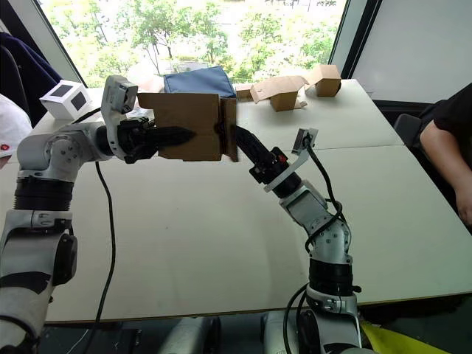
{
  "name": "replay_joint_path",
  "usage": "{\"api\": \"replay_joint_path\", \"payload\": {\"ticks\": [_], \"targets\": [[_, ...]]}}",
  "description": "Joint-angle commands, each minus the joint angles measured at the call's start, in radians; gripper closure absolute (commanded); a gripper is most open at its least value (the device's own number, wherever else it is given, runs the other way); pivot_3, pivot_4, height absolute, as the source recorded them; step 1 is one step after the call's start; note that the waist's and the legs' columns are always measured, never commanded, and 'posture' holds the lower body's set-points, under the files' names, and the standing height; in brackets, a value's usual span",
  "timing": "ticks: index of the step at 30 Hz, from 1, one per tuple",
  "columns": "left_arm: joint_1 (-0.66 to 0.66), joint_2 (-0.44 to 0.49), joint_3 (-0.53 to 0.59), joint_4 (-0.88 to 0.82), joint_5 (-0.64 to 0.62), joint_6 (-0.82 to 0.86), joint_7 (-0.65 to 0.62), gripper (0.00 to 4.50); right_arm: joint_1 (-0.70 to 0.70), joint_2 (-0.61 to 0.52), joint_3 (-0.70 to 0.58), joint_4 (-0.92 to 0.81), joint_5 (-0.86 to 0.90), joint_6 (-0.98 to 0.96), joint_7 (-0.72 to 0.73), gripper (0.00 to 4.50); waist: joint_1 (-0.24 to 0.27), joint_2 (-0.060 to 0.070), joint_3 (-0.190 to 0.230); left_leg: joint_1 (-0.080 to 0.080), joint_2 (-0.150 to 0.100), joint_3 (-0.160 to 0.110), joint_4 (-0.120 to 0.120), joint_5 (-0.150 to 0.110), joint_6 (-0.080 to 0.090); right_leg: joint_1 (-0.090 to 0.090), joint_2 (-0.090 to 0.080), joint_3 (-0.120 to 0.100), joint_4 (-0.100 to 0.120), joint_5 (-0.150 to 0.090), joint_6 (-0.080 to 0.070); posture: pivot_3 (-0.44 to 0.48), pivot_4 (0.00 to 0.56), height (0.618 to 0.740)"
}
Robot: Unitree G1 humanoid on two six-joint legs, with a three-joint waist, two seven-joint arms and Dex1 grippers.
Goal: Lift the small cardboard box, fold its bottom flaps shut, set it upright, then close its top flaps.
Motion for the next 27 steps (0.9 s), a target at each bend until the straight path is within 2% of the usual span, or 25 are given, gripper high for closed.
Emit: {"api": "replay_joint_path", "payload": {"ticks": [1,13,16,19,27], "targets": [[-0.028,-0.002,0.028,-0.014,-0.015,-0.01,0.007,4.5,-0.007,0.021,-0.017,-0.027,0.074,-0.007,-0.013,1.74,0.0,0.0,0.0,0.0,0.0,0.0,0.0,0.0,0.0,0.0,0.0,0.0,0.0,0.0,0.0,0.0,0.15,0.74],[-0.027,-0.01,0.038,-0.017,-0.025,-0.013,0.016,4.5,0.02,0.084,-0.008,-0.021,0.16,-0.01,-0.063,1.74,0.0,0.0,0.0,0.0,0.0,0.0,0.0,0.0,0.0,0.0,0.0,0.0,0.0,0.0,0.0,0.0,0.15,0.74],[-0.026,-0.011,0.041,-0.019,-0.029,-0.011,0.018,4.5,0.019,0.084,-0.003,-0.015,0.152,-0.015,-0.064,2.45,-0.001,0.0,0.0,0.0,0.0,0.0,0.0,0.0,0.0,0.0,0.0,0.0,0.0,0.0,0.0,0.0,0.15,0.74],[-0.015,-0.008,0.041,-0.032,-0.034,-0.005,0.018,4.5,0.019,0.084,0.0,-0.01,0.145,-0.02,-0.065,3.56,-0.001,0.0,0.0,0.0,0.0,0.0,0.0,0.0,0.0,0.0,0.0,0.0,0.0,0.0,0.0,0.0,0.15,0.74],[-0.011,-0.009,0.043,-0.038,-0.033,-0.004,0.022,4.5,0.002,0.092,0.008,0.009,0.138,-0.039,-0.067,3.56,-0.001,0.0,0.0,0.0,0.0,0.0,0.0,0.0,0.0,0.0,0.0,0.0,0.0,0.0,0.0,0.0,0.15,0.74]]}}
